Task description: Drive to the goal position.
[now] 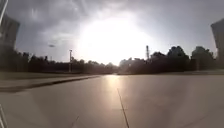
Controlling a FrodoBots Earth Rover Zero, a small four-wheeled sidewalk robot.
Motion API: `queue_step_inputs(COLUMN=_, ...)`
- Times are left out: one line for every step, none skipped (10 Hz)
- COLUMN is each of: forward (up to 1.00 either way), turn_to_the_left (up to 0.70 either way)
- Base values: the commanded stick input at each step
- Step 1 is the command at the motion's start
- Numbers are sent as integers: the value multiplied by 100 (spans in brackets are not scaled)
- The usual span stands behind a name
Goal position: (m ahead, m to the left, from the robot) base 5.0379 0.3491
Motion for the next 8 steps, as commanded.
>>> queue_step_inputs(forward=46, turn_to_the_left=0)
queue_step_inputs(forward=46, turn_to_the_left=0)
queue_step_inputs(forward=46, turn_to_the_left=0)
queue_step_inputs(forward=46, turn_to_the_left=0)
queue_step_inputs(forward=46, turn_to_the_left=0)
queue_step_inputs(forward=46, turn_to_the_left=0)
queue_step_inputs(forward=46, turn_to_the_left=0)
queue_step_inputs(forward=47, turn_to_the_left=0)
